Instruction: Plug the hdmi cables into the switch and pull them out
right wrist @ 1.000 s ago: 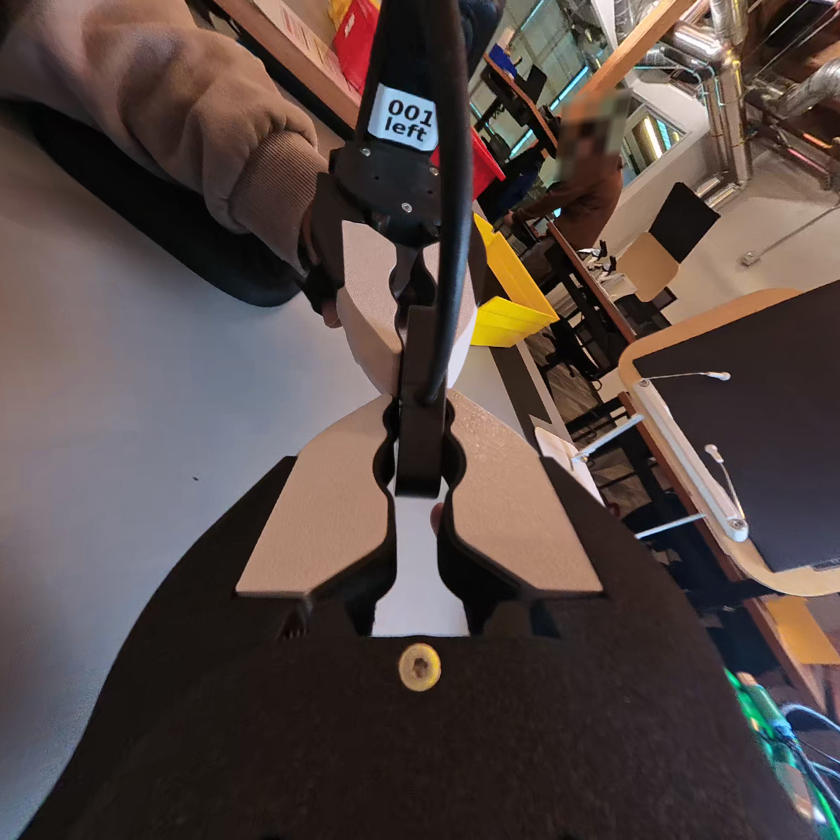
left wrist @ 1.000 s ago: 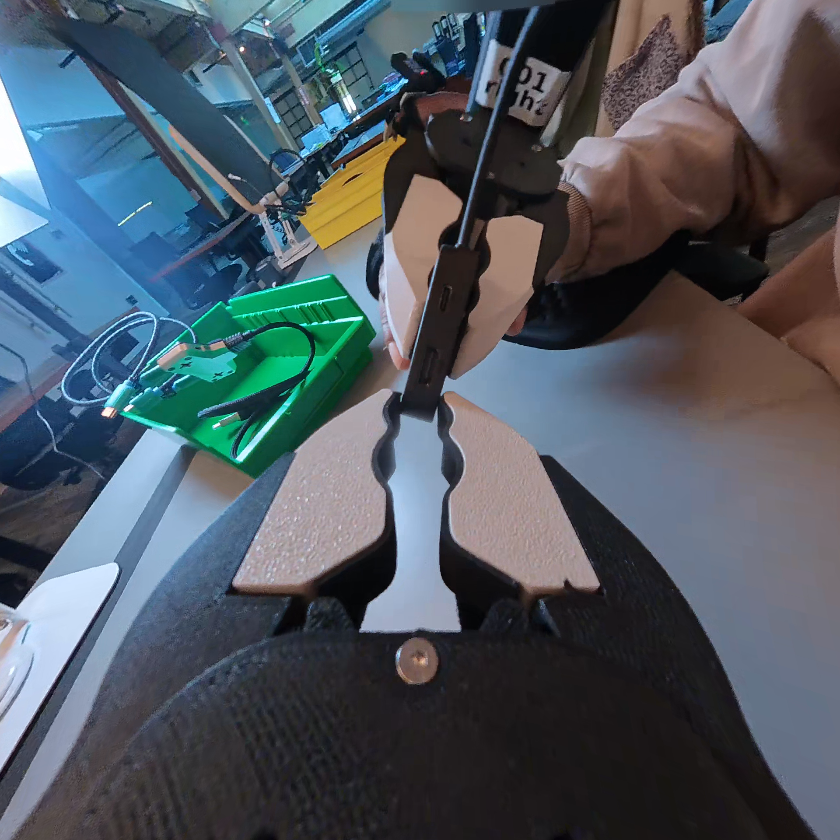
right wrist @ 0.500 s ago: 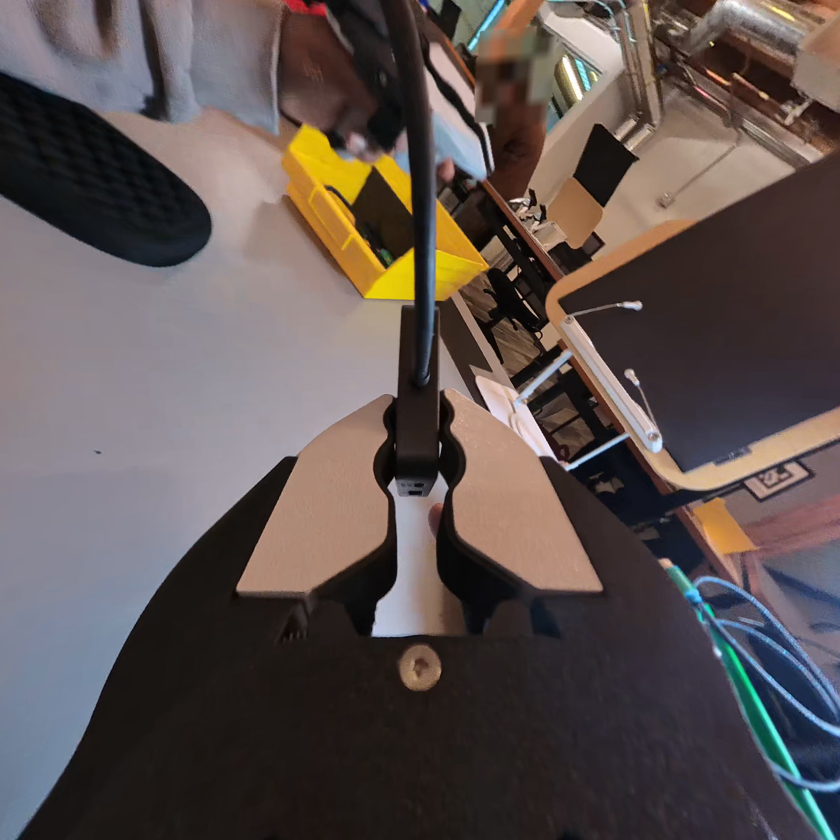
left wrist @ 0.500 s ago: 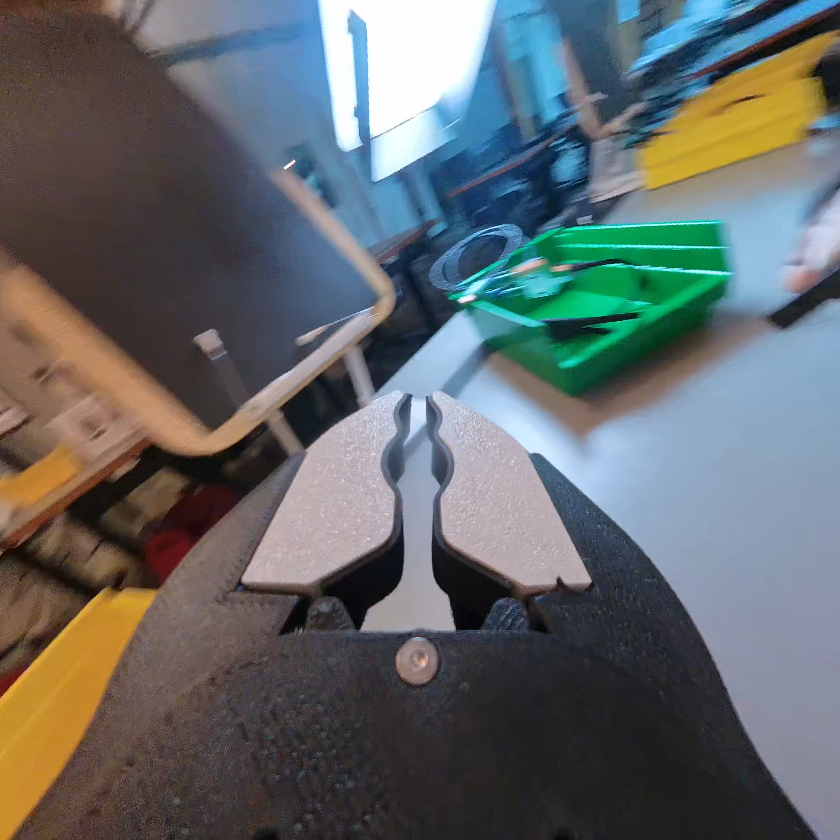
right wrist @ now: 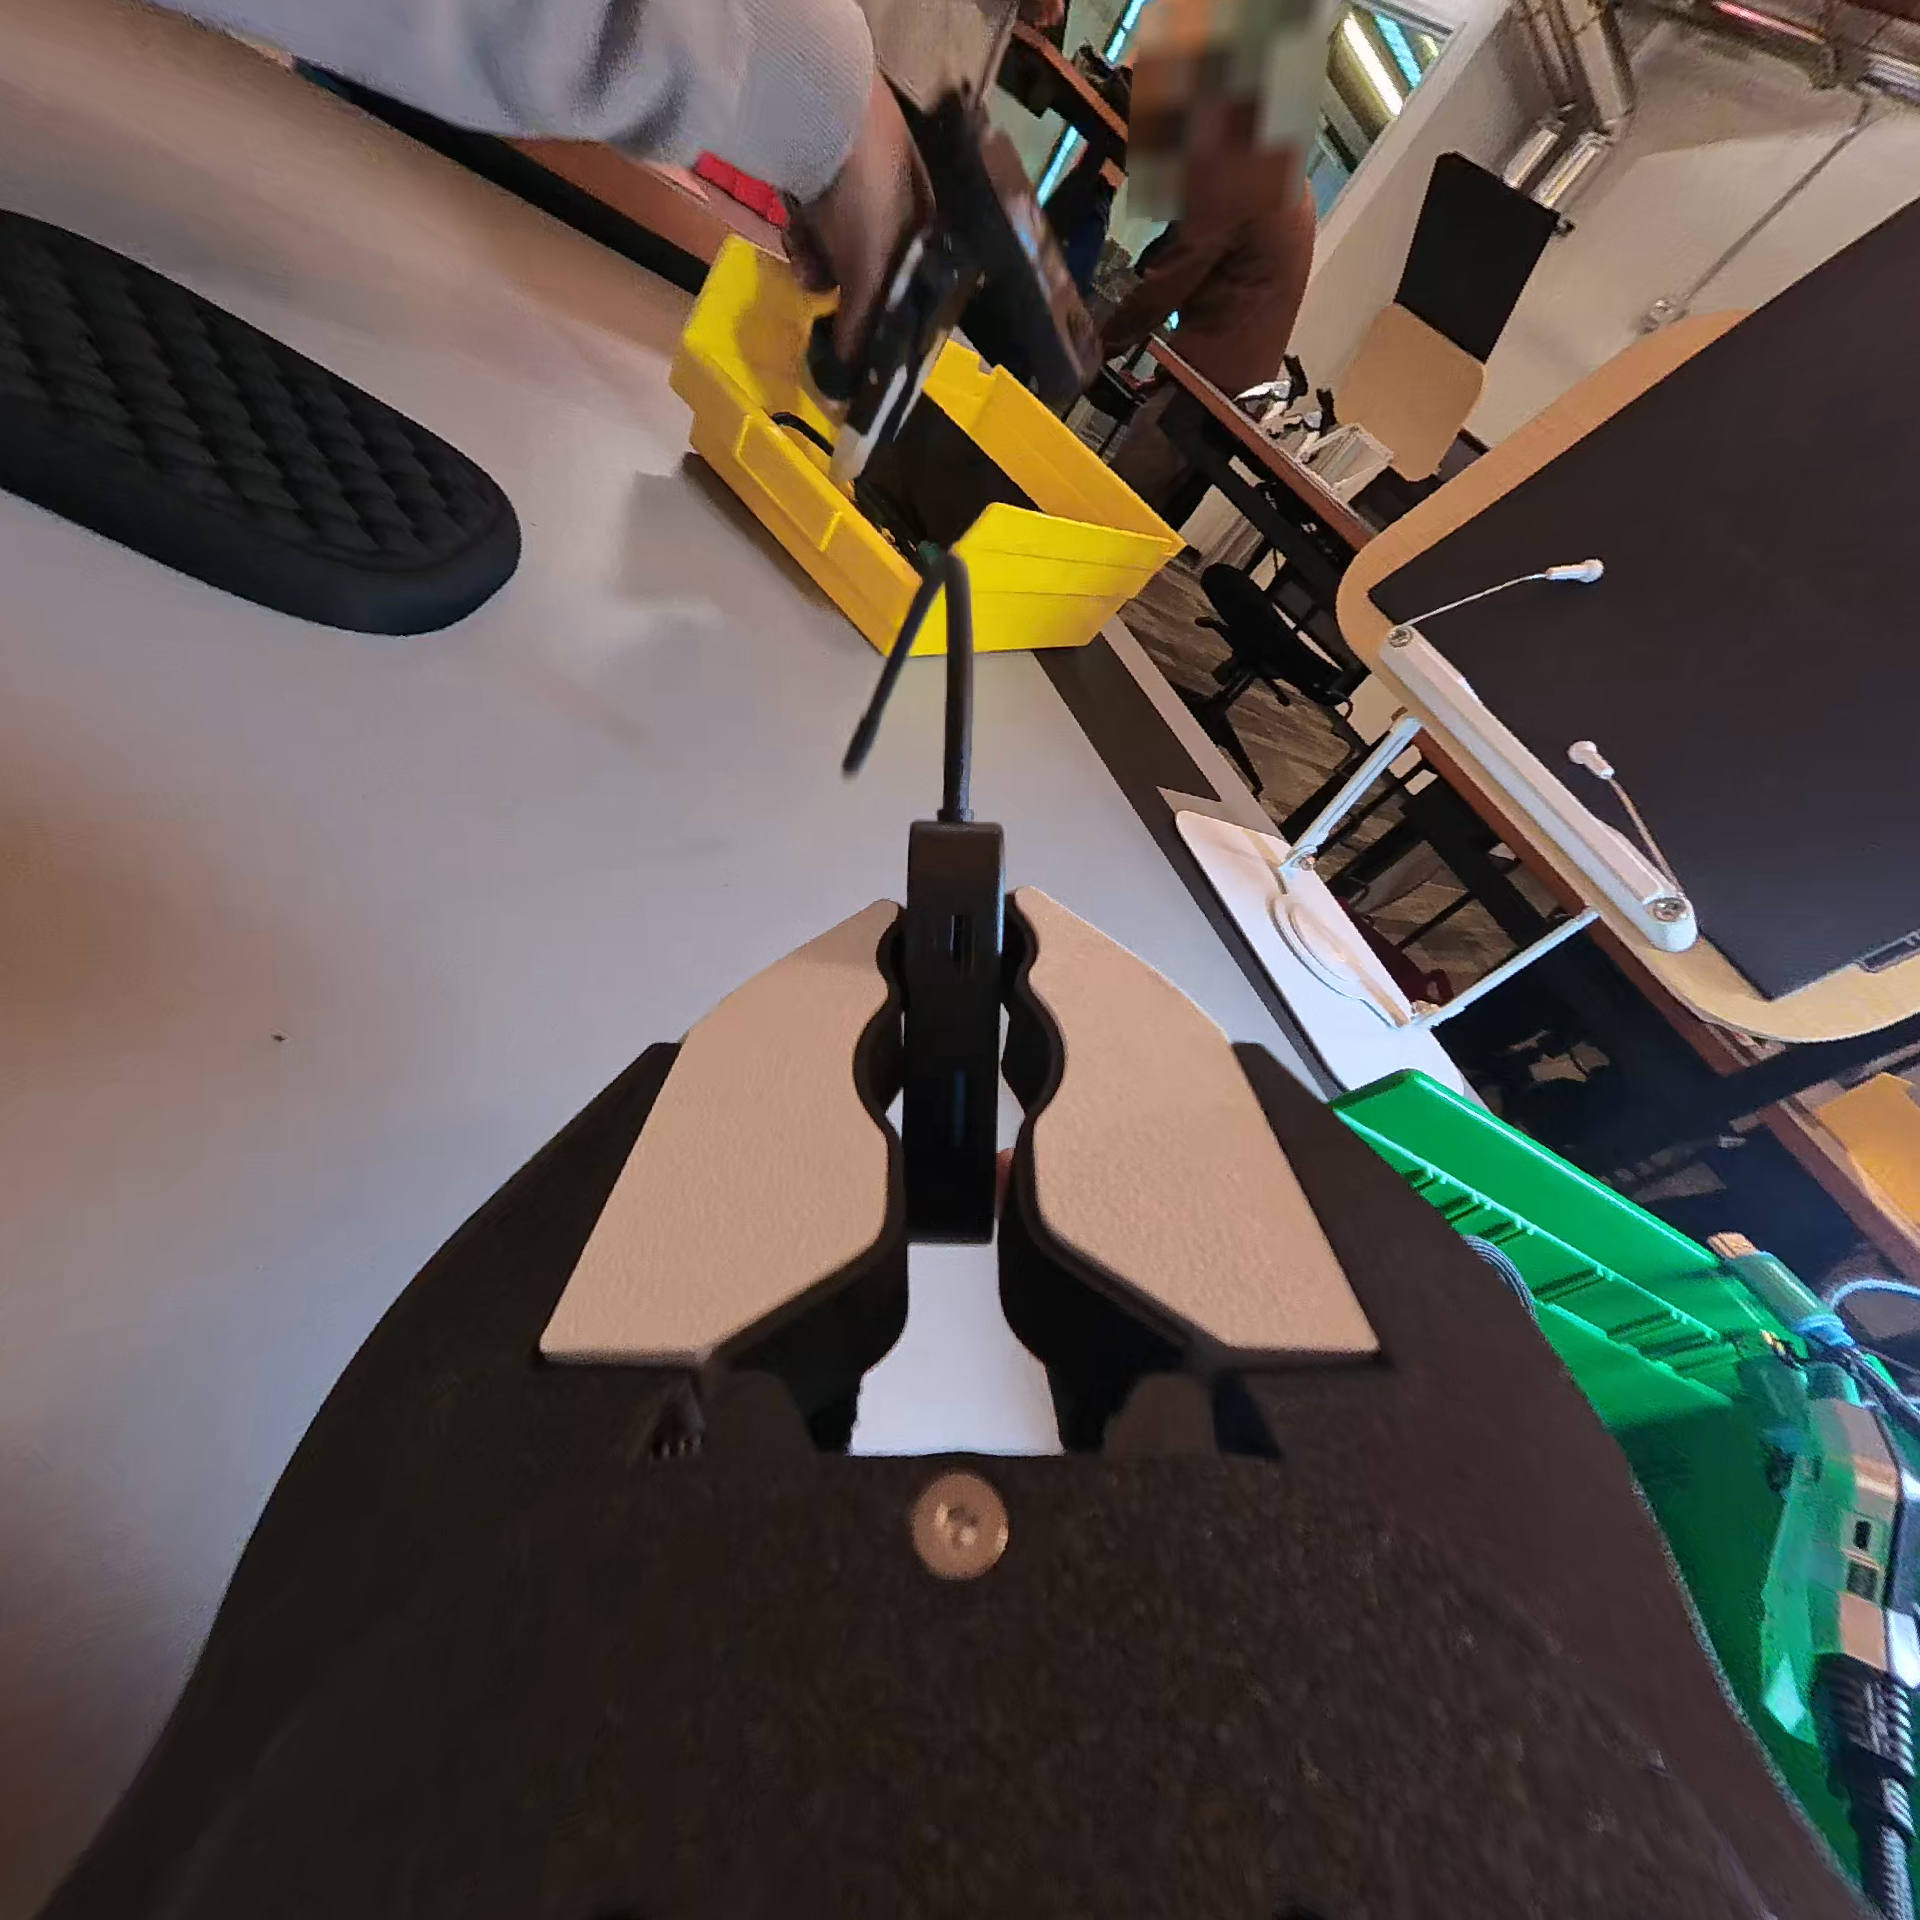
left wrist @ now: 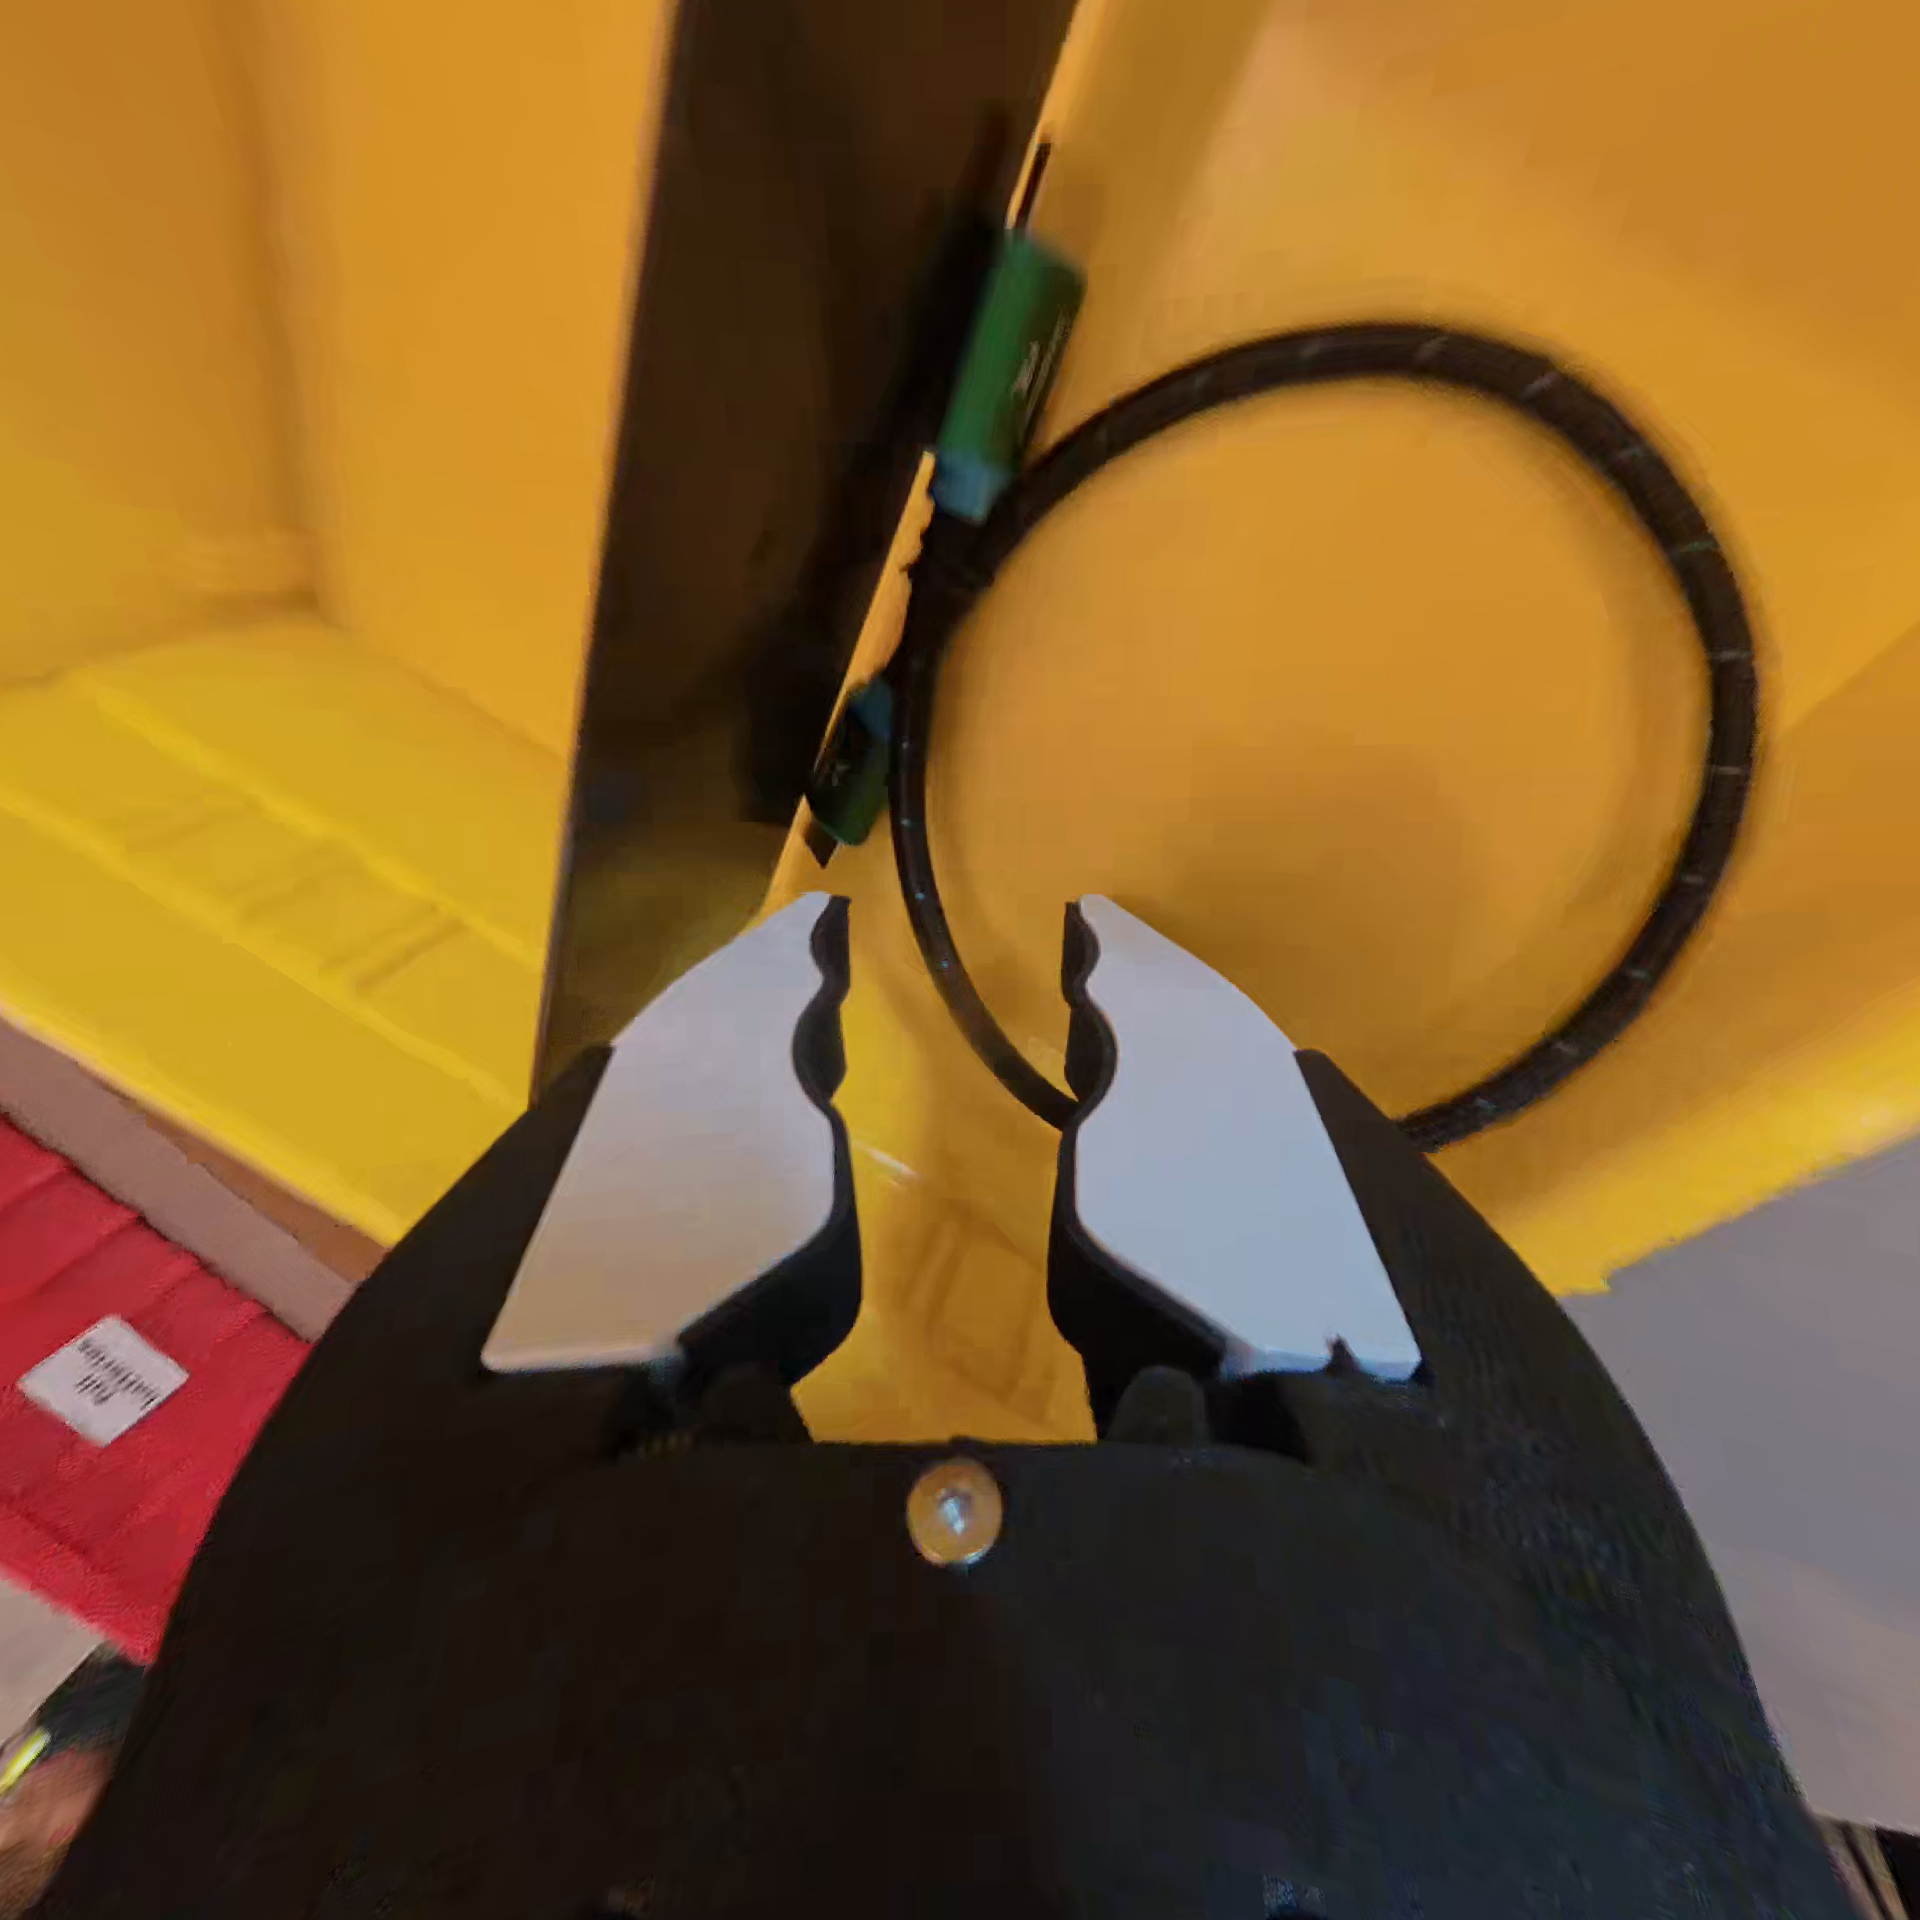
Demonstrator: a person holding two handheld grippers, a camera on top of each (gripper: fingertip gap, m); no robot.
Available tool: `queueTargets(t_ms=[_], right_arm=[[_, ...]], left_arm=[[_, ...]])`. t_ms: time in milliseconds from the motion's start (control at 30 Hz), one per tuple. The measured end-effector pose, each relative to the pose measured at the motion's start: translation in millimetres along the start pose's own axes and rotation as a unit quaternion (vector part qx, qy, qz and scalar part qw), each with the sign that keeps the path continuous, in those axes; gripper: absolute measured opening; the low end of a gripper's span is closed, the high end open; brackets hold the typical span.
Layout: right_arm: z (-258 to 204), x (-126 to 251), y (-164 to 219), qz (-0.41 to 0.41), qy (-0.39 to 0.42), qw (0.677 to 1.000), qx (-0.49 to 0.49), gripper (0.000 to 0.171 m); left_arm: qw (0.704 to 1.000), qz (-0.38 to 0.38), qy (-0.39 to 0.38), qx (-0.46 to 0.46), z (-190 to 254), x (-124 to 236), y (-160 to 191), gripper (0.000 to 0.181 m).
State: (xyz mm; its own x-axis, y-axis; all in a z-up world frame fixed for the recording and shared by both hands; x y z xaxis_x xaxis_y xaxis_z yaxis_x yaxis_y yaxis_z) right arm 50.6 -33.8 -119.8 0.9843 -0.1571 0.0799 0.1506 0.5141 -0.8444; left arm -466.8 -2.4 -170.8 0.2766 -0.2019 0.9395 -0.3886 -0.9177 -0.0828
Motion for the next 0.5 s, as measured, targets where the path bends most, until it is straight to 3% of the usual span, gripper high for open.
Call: queueTargets(t_ms=[67, 133, 233, 400, 500], right_arm=[[-1.9, 2.0, -0.3, 0.003, -0.012, 1.0, 0.002, 0.014], [-3.1, 4.1, -1.9, 0.01, -0.018, 1.0, 0.005, 0.014], [-2.2, 6.9, -5.2, 0.017, -0.017, 1.0, 0.014, 0.014], [1.5, 11.7, -17.7, 0.063, -0.013, 0.998, 0.006, 0.014], [2.5, 14.6, -25.7, 0.086, -0.007, 0.996, 0.002, 0.014]], left_arm=[[0.999, -0.051, -0.01, -0.012, -2.9, -17.9, 4.4, 0.04], [0.997, -0.067, -0.021, -0.028, -5.3, -25.8, 2.8, 0.01], [0.996, -0.065, -0.023, -0.054, -4.5, -11.9, -2.0, 0.009], [0.994, 0.022, -0.064, -0.086, -4.9, 75.4, -11.7, 0.008], [0.988, 0.114, -0.022, -0.102, 20.4, 137.4, -15.6, 0.007]])
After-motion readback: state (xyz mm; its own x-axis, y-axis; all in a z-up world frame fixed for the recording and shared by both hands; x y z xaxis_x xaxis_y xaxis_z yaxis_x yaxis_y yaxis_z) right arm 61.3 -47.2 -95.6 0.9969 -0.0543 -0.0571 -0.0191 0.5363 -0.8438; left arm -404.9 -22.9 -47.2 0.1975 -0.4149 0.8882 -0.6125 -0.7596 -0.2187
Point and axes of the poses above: each gripper's, where its closed fingertips meet, x back along the fingers, y out of its underside, z = x × y across the jaws, the point moved 5 cm from there along x, back along the fingers, and after that the axes turned 7 degrees about z, right-handed, at the moved point
